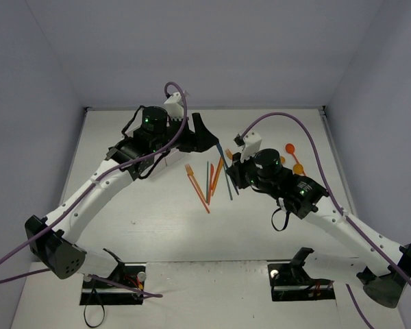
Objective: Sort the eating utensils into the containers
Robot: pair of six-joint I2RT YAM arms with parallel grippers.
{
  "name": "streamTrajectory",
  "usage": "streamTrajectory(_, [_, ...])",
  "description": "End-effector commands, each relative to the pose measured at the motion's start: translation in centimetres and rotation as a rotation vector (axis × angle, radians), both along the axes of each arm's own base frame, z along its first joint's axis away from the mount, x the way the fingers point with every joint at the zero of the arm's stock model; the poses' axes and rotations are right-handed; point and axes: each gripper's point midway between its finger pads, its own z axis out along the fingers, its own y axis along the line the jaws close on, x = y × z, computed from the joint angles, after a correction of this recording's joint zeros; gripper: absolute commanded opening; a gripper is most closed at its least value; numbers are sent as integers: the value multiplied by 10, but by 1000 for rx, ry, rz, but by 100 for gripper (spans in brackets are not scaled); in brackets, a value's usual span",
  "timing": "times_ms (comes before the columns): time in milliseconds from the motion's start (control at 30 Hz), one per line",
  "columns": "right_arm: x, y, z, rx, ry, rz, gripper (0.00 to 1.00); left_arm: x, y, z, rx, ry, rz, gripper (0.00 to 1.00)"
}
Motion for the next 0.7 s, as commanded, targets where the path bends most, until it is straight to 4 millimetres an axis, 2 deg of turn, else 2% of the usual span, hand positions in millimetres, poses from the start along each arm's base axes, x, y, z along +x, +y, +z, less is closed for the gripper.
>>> streamTrajectory(0, [-2, 8, 40, 65, -85, 46, 0, 2, -23, 59, -125, -133, -25, 66])
streamTrajectory(200, [-3, 6, 46, 74, -101, 48, 0, 2, -40, 53, -111, -119, -44, 61])
streamTrajectory(300, [-3, 7, 46, 75, -102, 48, 0, 2, -44, 47, -92, -103, -45, 54])
streamTrajectory(400, [-3, 6, 45, 71, -102, 48, 0, 1, -48, 45, -91, -97, -53, 38])
streamTrajectory(433, [-3, 6, 45, 72, -102, 49, 0, 0, -50, 44, -92, -94, -57, 27])
streamTrajectory(467, [-3, 6, 44, 72, -101, 49, 0, -1, -51, 45, -94, -92, -60, 22])
streamTrajectory(533, [-3, 6, 44, 70, -101, 49, 0, -1, -51, 46, -97, -89, -60, 5])
streamTrajectory(567, [-3, 6, 43, 69, -100, 49, 0, -1, -51, 46, -97, -87, -60, 0])
streamTrajectory(667, [-2, 7, 42, 65, -99, 50, 0, -1, -50, 45, -94, -86, -53, 0])
